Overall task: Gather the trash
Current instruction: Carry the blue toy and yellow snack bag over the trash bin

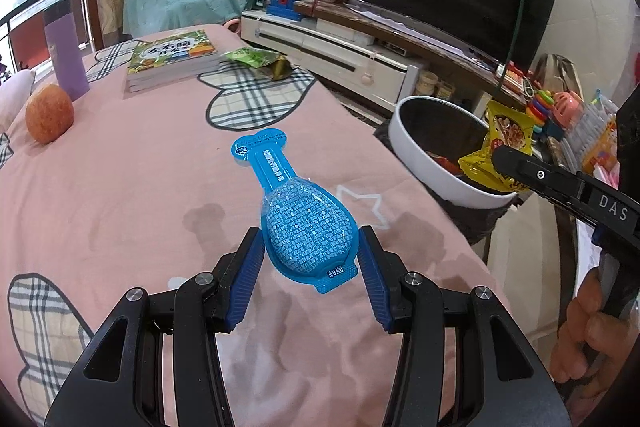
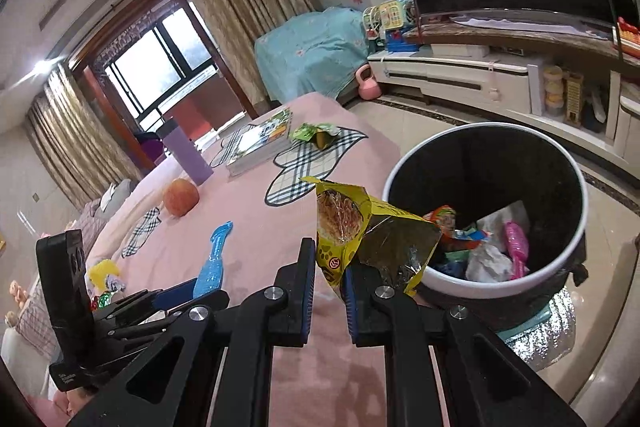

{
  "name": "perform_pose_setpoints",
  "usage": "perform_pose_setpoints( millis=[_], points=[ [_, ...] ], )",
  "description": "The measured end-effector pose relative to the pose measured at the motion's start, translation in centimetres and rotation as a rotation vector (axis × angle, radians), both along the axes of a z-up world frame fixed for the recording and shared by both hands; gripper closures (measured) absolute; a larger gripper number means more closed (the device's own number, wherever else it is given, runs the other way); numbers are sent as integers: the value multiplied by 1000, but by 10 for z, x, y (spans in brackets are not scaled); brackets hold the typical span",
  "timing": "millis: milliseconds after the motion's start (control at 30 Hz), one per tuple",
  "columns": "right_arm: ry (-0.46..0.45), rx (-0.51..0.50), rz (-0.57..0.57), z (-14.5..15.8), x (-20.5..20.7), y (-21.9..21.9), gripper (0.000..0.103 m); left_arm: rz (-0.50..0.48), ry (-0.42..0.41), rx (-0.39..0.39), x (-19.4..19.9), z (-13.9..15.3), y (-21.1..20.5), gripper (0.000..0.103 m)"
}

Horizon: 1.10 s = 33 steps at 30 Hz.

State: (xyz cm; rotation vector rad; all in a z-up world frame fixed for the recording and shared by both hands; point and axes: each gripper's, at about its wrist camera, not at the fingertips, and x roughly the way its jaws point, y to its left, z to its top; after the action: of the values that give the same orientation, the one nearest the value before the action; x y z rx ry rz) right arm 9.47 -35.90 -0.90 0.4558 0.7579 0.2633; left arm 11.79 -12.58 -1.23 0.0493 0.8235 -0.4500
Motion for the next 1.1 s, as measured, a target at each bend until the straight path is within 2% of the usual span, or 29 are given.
perform_pose_setpoints(
  millis=[1100],
  points=[
    [-1, 46, -135, -6, -32, -64, 90, -180, -62, 14, -24, 28, -76, 55]
  ],
)
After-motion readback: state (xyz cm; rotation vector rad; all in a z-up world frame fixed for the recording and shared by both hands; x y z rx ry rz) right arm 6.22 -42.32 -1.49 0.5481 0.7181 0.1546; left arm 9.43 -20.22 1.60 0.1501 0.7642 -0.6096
